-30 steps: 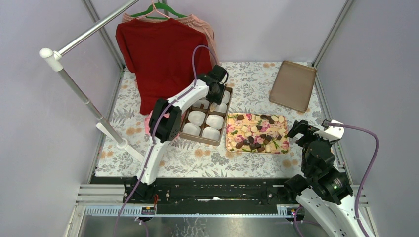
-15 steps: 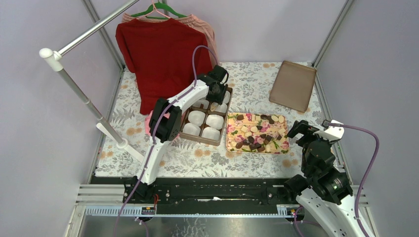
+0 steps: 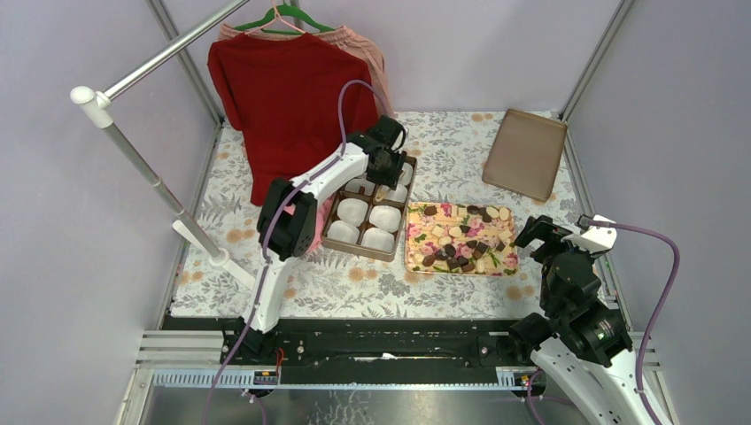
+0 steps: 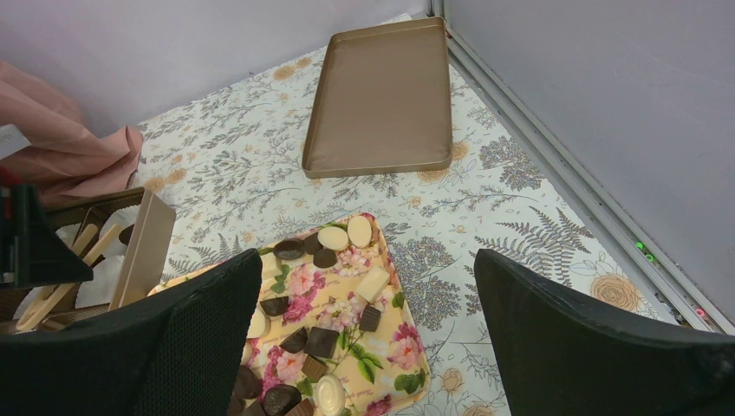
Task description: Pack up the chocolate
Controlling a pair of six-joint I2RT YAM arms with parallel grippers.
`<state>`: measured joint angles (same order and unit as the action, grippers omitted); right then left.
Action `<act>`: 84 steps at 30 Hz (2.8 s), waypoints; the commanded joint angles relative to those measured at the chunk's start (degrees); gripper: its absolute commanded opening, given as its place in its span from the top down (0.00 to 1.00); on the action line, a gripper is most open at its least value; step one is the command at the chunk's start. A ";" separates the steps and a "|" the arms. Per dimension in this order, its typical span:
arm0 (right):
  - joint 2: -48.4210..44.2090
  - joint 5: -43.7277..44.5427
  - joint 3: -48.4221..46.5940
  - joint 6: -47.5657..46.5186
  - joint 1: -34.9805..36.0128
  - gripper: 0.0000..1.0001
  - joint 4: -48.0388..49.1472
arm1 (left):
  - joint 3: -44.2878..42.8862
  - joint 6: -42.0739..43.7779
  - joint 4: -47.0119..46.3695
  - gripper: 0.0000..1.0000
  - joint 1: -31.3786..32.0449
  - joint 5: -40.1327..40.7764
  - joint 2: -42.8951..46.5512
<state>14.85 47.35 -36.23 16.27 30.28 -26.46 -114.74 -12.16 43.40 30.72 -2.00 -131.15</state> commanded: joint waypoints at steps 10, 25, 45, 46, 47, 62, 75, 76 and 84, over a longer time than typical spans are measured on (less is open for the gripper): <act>0.62 -3.23 -0.72 1.12 0.27 0.00 2.97 | 9.17 -1.62 -0.69 0.52 4.43 -7.33 14.59; 15.16 -18.46 -0.70 14.15 0.24 0.00 15.18 | 16.80 -0.96 -0.78 0.52 13.45 -11.35 24.55; 34.47 -28.74 5.91 25.33 0.19 0.00 36.71 | 22.08 0.02 -5.44 0.52 21.26 -14.48 29.36; 34.98 -28.92 6.15 25.77 0.17 0.00 36.91 | 22.10 0.03 -5.72 0.52 21.46 -14.44 29.45; 35.52 -29.23 6.41 26.16 0.21 0.00 37.13 | 22.01 0.08 -5.84 0.52 21.59 -14.50 29.46; 36.87 -33.19 10.59 30.88 0.25 0.00 35.56 | 23.70 -1.78 -10.85 0.53 21.96 -13.14 32.27; 27.31 -24.13 7.11 23.61 0.18 0.00 27.00 | 25.63 -2.67 -10.03 0.53 21.68 -6.69 31.52; 26.06 -22.82 6.80 22.62 0.26 0.00 24.71 | 25.76 -2.73 -9.66 0.53 21.60 -6.20 31.16; 16.28 -13.06 3.03 14.54 0.27 0.00 14.00 | 24.96 -2.54 -8.14 0.53 20.52 -5.12 27.01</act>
<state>34.87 26.11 -29.04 36.71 30.28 -6.70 -89.25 -14.61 35.75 51.94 -8.86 -101.60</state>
